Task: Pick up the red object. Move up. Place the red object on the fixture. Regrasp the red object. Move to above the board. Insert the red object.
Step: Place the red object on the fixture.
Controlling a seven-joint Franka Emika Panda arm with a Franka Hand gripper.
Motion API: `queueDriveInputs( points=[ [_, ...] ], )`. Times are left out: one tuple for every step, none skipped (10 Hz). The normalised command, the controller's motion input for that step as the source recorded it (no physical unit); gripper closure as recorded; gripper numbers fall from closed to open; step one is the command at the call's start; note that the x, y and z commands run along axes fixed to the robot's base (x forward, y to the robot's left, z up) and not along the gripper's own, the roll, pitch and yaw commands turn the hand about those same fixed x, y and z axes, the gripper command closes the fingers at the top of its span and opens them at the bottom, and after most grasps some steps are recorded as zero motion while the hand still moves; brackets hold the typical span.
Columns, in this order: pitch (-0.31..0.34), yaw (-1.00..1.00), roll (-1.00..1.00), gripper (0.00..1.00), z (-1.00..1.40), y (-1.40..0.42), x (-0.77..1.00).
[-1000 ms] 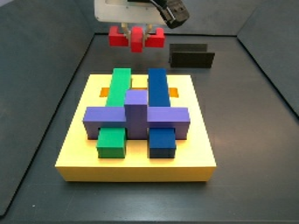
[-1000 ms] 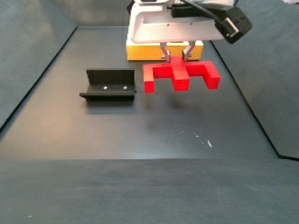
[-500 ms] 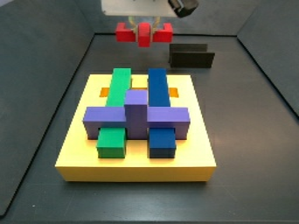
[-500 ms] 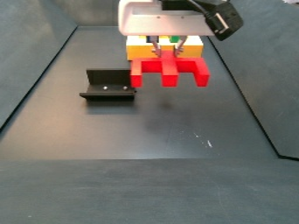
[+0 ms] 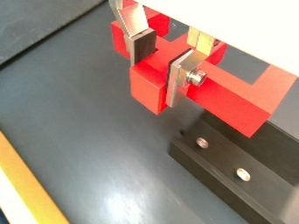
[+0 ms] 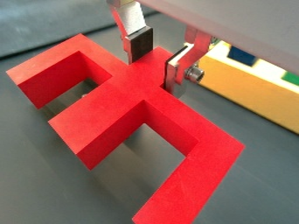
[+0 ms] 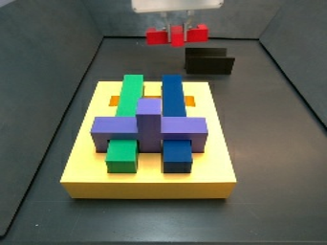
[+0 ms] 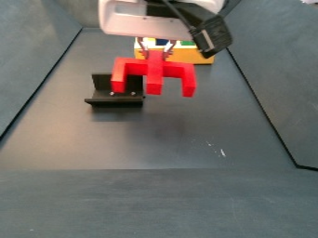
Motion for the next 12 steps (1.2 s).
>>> queueDriveInputs(
  points=[
    [-0.103,-0.09,-1.00,1.00,0.13,0.06,0.70],
    [0.000,-0.13,-1.00,1.00,0.19,0.00,0.73],
    [0.000,-0.16,-1.00,1.00,0.23,0.00,0.75],
    [0.003,-0.19,-1.00,1.00,0.25,0.00,0.77],
    [0.009,-0.20,-1.00,1.00,0.27,0.00,0.75],
    [0.000,-0.23,-1.00,1.00,0.32,-0.04,0.66],
    [0.000,-0.24,-1.00,1.00,0.31,-0.05,0.65],
    [0.000,-0.23,-1.00,1.00,0.30,-0.05,0.61],
    [0.191,-0.17,-1.00,1.00,0.15,-0.08,0.51],
    [0.451,0.00,-1.00,1.00,0.00,0.00,0.68],
    [0.554,-0.03,-0.80,1.00,-0.08,0.08,0.62],
    [0.603,0.00,-0.50,1.00,-0.36,0.19,0.70]
  ],
)
